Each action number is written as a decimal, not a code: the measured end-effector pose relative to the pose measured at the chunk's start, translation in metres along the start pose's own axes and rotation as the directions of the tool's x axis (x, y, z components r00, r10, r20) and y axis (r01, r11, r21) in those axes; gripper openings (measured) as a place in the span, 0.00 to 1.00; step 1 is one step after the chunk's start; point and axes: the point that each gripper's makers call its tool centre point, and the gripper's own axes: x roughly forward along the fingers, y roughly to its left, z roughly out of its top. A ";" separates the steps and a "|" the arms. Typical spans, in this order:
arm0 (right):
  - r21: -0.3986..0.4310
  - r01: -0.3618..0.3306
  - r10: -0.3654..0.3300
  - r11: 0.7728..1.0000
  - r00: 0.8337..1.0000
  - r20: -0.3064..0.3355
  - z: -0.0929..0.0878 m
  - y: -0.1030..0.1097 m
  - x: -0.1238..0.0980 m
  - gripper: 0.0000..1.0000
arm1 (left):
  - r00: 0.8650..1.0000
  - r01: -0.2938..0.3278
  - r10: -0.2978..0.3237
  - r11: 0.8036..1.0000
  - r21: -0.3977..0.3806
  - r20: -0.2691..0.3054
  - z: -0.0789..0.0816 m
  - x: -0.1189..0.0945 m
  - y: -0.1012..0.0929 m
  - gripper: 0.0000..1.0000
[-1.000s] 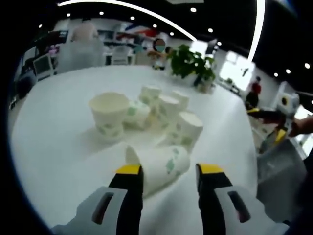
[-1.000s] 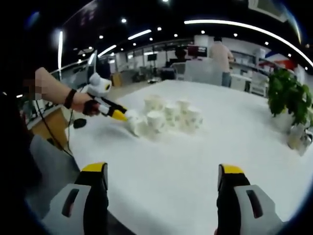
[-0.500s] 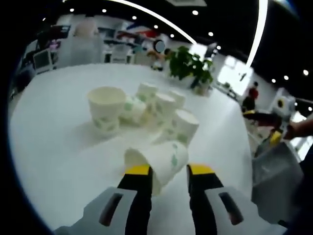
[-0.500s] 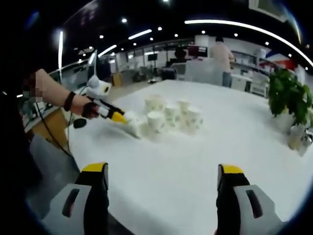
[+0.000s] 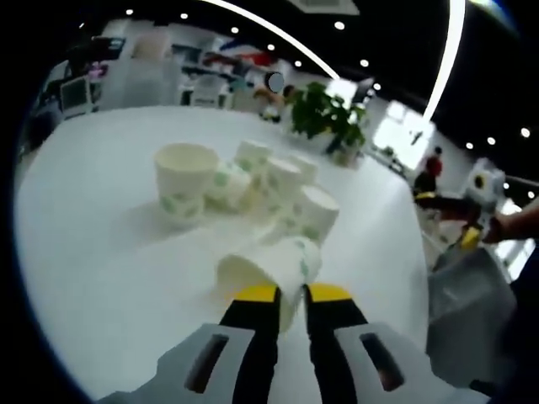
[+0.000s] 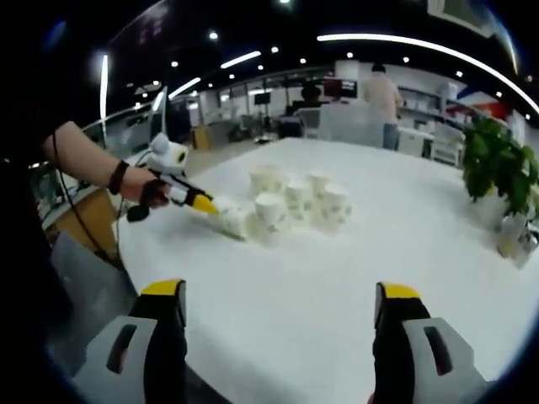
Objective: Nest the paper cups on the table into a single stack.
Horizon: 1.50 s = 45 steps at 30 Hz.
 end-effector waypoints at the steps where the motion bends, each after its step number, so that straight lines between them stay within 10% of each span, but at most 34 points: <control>1: 0.001 0.003 -0.003 1.000 1.000 -0.001 0.000 -0.001 -0.001 0.91 | 1.000 0.002 -0.002 1.000 -0.004 -0.001 -0.001 0.000 -0.001 0.07; 26: -0.004 0.000 0.000 1.000 0.999 0.032 0.011 0.004 -0.003 0.92 | 1.000 0.021 -0.020 0.999 0.050 -0.025 -0.002 -0.016 -0.012 0.00; 37: -0.002 -0.016 0.016 1.000 0.998 0.064 0.018 0.011 0.001 0.92 | 0.991 0.059 -0.037 0.982 0.180 -0.128 0.004 -0.023 -0.029 0.00; 45: 0.009 -0.018 0.017 1.000 0.996 0.089 0.019 0.013 0.001 0.92 | 0.969 0.136 -0.057 0.935 0.327 -0.241 0.000 -0.024 -0.044 0.00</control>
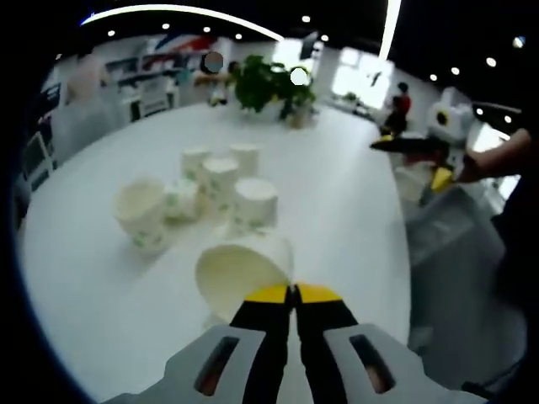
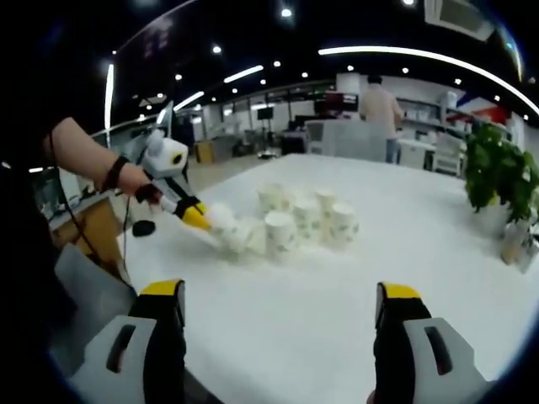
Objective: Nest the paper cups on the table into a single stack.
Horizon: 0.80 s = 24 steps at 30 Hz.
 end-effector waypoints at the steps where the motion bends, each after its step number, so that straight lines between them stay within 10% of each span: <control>1: 0.001 -0.001 0.001 1.000 1.000 0.001 0.000 0.000 0.000 0.92 | 1.000 -0.002 0.002 1.000 0.025 -0.018 -0.001 -0.001 -0.001 0.00; 14: 0.028 -0.002 0.002 1.000 1.000 0.021 -0.004 0.011 -0.002 0.91 | 0.980 0.118 -0.057 0.939 0.322 -0.192 -0.013 -0.006 -0.032 0.00; 24: 0.042 0.001 -0.003 0.999 0.999 0.034 -0.003 0.014 -0.001 0.91 | 0.951 0.208 -0.052 0.836 0.508 -0.303 -0.005 -0.020 -0.045 0.00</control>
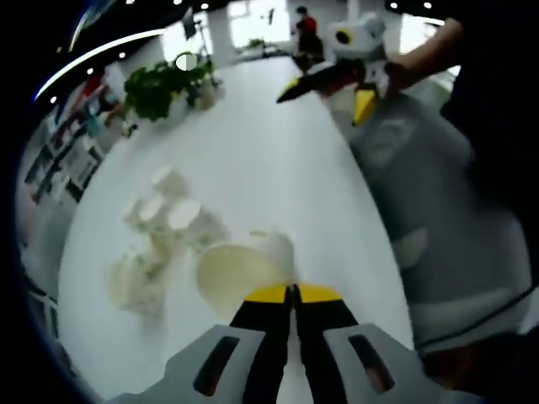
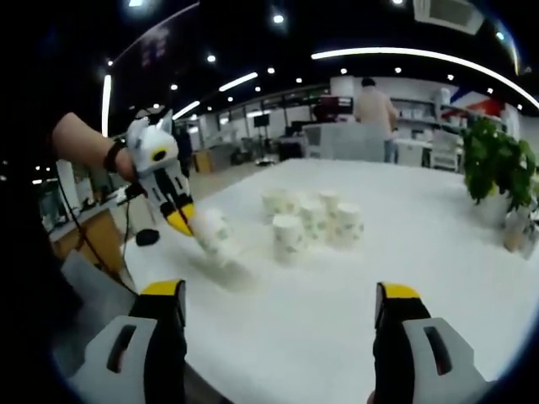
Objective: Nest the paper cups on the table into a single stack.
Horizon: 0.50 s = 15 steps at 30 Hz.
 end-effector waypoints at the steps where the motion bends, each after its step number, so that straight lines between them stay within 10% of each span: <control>1: -0.001 0.000 0.000 1.000 1.000 0.001 0.000 0.001 0.000 0.91 | 1.000 0.009 -0.008 1.000 0.022 -0.021 0.000 -0.002 -0.003 0.00; 9: -0.004 -0.001 0.001 1.000 1.000 0.004 0.001 0.003 -0.003 0.91 | 0.988 0.084 -0.055 0.975 0.204 -0.147 0.008 -0.007 -0.015 0.00; 15: 0.002 -0.001 0.001 1.000 1.000 0.004 0.000 0.003 -0.006 0.90 | 0.963 0.157 -0.058 0.916 0.369 -0.265 0.010 -0.008 -0.020 0.00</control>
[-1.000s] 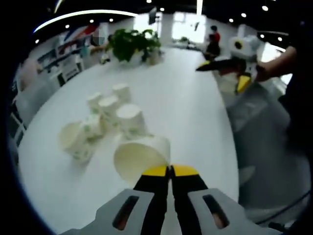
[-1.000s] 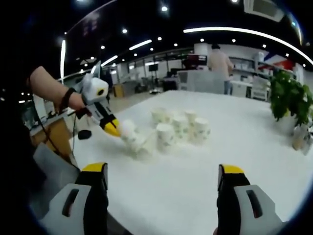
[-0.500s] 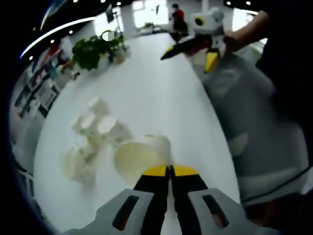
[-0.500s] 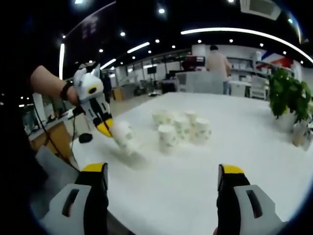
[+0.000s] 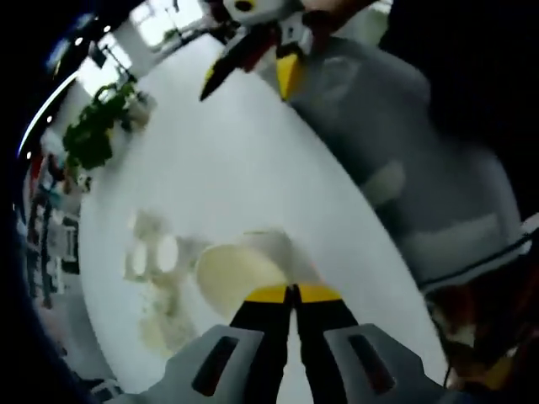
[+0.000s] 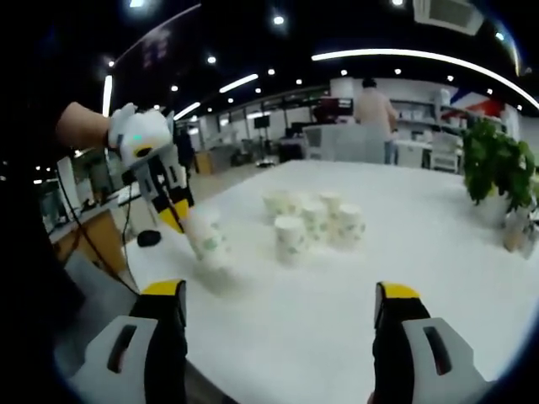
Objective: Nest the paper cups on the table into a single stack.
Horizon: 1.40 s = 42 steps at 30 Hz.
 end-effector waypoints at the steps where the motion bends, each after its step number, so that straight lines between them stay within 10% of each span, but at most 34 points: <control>1: 0.000 0.000 0.000 1.000 1.000 0.001 0.000 0.000 -0.001 0.90 | 1.000 0.006 -0.006 1.000 0.024 -0.012 0.001 0.000 -0.001 0.00; 6: 0.012 0.001 -0.001 1.000 1.000 0.003 -0.002 0.000 -0.003 0.90 | 0.995 0.070 -0.051 0.970 0.231 -0.085 0.006 0.005 -0.010 0.00; 20: 0.024 0.001 -0.002 1.000 1.000 0.021 0.000 -0.002 -0.004 0.90 | 0.974 0.154 -0.055 0.873 0.463 -0.220 0.015 0.013 -0.015 0.00; 32: 0.025 -0.006 0.005 1.000 1.000 0.026 0.003 -0.005 -0.006 0.90 | 0.969 0.154 -0.028 0.844 0.514 -0.245 0.015 0.032 -0.011 0.00; 42: 0.029 -0.012 0.011 1.000 1.000 0.027 0.003 -0.008 -0.006 0.89 | 0.969 0.149 -0.026 0.856 0.495 -0.246 0.017 0.053 -0.011 0.00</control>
